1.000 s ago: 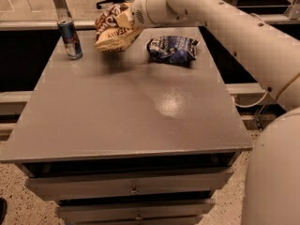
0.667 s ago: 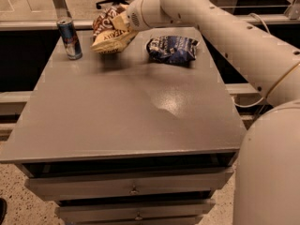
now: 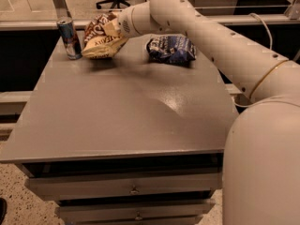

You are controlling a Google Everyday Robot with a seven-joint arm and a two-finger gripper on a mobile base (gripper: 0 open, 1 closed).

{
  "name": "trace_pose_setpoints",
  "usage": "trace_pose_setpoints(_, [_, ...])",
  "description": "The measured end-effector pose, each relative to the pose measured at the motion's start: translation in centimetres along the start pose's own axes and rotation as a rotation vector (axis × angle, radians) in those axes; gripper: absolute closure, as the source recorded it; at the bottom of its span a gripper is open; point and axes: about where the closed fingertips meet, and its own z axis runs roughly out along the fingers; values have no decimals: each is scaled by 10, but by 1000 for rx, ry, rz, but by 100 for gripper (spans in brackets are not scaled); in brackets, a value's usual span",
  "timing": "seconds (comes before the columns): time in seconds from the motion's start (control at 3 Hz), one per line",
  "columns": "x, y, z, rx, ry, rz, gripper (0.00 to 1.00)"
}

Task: Move brown chip bag near redbull can

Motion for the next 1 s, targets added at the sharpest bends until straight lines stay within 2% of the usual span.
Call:
trace_pose_setpoints(0.33, [6,10,12,-28,5,26,83])
trace_pose_setpoints(1.0, [19,29,28,-76,23,65,36])
